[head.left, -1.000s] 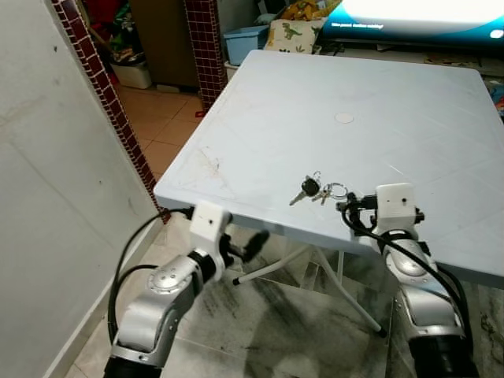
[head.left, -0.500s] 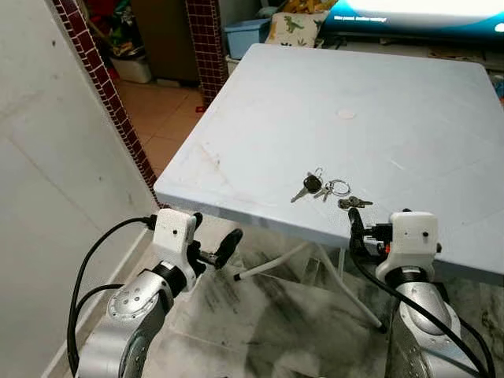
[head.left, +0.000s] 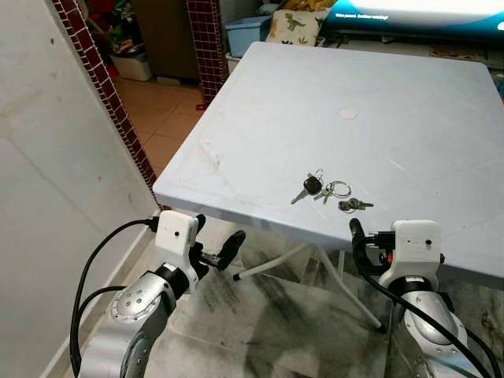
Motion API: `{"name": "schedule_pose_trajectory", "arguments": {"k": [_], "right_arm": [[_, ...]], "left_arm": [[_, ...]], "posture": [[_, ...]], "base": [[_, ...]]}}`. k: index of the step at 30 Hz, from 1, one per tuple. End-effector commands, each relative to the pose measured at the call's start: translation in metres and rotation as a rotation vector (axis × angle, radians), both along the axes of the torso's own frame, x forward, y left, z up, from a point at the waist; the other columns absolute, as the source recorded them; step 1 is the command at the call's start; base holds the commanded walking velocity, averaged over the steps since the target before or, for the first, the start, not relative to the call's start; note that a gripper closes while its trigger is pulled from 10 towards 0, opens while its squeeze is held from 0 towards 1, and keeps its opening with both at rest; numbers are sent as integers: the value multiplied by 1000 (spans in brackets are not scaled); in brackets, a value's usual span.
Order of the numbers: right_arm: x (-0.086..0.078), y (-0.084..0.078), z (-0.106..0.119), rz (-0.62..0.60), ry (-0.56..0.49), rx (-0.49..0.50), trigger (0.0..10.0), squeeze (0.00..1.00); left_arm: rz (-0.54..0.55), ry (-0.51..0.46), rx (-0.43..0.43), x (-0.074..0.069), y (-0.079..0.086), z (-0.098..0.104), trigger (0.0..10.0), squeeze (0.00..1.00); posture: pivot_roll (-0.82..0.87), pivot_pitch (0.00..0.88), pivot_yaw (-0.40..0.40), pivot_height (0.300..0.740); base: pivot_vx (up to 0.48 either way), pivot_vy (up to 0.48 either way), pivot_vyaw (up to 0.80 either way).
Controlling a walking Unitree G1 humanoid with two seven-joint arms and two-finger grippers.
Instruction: Hang keys on a hook
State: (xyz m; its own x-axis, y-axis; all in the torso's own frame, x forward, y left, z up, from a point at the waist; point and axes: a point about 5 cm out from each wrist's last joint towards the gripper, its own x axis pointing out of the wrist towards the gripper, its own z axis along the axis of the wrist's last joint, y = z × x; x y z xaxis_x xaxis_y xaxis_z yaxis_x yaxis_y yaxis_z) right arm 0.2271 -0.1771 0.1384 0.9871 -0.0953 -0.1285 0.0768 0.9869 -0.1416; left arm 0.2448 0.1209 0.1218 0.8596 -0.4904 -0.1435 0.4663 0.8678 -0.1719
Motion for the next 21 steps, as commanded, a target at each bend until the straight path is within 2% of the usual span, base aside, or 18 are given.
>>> {"name": "schedule_pose_trajectory", "arguments": {"k": [1, 21], "right_arm": [[-2, 2, 4, 16, -4, 4, 10000, 0], [-1, 6, 3, 28, 19, 9, 10000, 0]], "left_arm": [[-14, -7, 4, -2, -2, 1, 10000, 0], [-38, -2, -5, -2, -7, 2, 10000, 0]], "posture": [[-23, 79, 71, 740], [-16, 83, 74, 740]], "base": [[311, 0, 0], [295, 0, 0]]}}
